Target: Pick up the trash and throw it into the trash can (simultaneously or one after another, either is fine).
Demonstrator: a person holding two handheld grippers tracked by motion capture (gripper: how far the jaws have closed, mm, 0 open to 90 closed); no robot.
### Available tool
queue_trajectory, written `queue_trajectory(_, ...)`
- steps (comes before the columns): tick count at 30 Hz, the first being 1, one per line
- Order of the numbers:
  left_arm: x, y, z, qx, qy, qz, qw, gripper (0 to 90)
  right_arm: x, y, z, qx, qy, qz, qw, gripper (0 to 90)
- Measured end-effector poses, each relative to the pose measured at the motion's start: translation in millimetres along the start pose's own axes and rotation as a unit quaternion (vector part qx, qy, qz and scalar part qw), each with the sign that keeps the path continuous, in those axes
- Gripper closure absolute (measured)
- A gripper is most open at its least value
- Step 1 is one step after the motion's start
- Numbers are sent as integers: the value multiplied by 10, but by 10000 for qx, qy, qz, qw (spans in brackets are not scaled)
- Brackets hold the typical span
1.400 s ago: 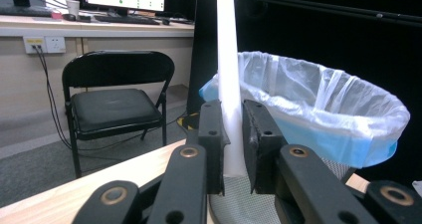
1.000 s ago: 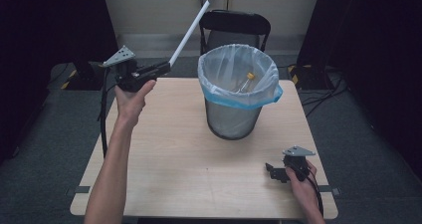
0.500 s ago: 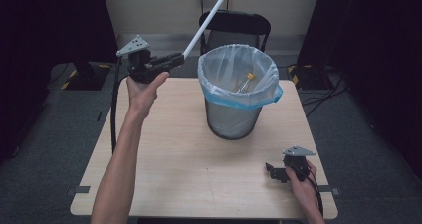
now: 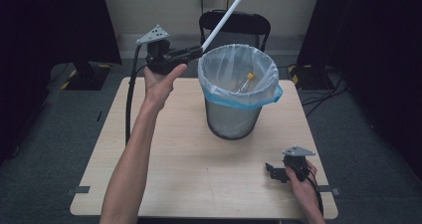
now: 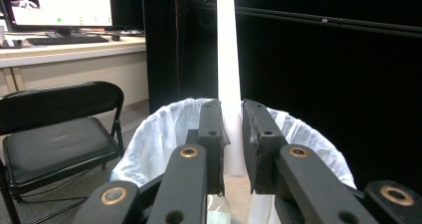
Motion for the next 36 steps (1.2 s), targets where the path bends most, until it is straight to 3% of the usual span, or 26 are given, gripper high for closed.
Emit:
queue_trajectory(15, -347, -19, -164, -112, -297, 254, 9992, 799, 0, 0, 0, 1, 0, -1, 10000, 101)
queue_trajectory(21, -454, -84, -223, -274, -356, 511, 9977, 799, 0, 0, 0, 1, 1, -1, 10000, 101)
queue_trajectory(36, -633, -241, -266, -189, -557, 914, 9941, 790, 0, 0, -1, 2, 1, -1, 10000, 101)
Point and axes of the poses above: each handheld gripper's, and its own axes: x roughly backward along the jaws, y roughly out of its top, z roughly to its left, the point moved 4 cm from there along -x, roughly forward along the jaws, and after that the axes turned 2 degrees about x, right-handed, at the moved point
